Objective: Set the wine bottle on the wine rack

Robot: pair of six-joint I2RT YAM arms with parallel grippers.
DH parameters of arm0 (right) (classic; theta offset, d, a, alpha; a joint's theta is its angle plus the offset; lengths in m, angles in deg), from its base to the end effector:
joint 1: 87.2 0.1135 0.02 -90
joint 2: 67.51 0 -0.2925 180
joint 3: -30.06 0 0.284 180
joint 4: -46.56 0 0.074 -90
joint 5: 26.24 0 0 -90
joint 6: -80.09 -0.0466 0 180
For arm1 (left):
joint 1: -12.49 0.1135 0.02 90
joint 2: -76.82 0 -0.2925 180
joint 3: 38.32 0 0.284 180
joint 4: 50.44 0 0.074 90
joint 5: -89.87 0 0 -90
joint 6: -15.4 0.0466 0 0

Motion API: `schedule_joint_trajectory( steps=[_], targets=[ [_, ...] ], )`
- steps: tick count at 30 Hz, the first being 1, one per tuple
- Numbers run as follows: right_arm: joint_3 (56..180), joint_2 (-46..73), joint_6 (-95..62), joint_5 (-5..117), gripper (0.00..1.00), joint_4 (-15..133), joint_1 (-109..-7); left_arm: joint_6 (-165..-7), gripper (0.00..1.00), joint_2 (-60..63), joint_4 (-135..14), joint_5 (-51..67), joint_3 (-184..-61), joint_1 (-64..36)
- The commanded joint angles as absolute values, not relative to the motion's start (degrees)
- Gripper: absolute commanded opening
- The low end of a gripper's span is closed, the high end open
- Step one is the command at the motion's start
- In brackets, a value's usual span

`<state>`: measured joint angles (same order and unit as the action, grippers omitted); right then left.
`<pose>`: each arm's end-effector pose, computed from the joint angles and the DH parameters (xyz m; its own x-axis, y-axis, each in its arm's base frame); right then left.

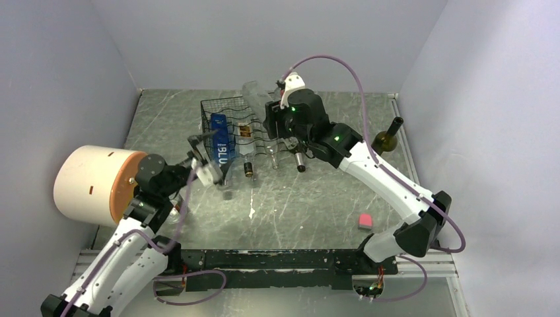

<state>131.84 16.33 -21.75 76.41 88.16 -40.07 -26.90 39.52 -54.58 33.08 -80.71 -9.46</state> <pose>0.2580 0.2629 0.4438 -0.3859 -0.1215 -0.9145 -0.5103 0.8539 0.1019 0.1604 -0.0921 0.3178 0.6174 0.4184 -0.6662 0.5410 0.3891 0.7456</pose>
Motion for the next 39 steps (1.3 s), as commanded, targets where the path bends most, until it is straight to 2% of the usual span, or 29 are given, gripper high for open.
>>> schedule_joint_trajectory(
  steps=[1,6,9,13,29,39],
  targets=[
    [129.0,13.4,-22.2,84.6,0.0,74.9,-41.3,-60.9,0.97,34.6,-50.8,19.2,-90.8,-8.8],
    [124.9,13.8,-22.0,85.9,0.0,69.2,-41.5,-75.9,0.97,25.0,-65.6,-5.2,-105.7,-8.4],
    [122.5,14.5,-23.0,86.9,0.0,67.0,-41.8,-79.3,0.97,23.7,-69.2,-13.9,-109.0,-8.1],
    [119.6,15.5,-24.1,88.0,0.0,63.9,-42.0,-79.1,0.97,26.5,-64.4,-14.2,-105.1,-7.7],
    [119.6,25.8,-30.5,91.8,0.0,61.0,-42.6,-76.3,0.97,29.3,-64.9,-9.5,-104.1,-6.7],
    [119.5,32.0,-29.2,90.8,0.0,55.4,-44.2,-76.3,0.97,28.5,-64.8,-7.5,-104.0,-6.4]
  ],
)
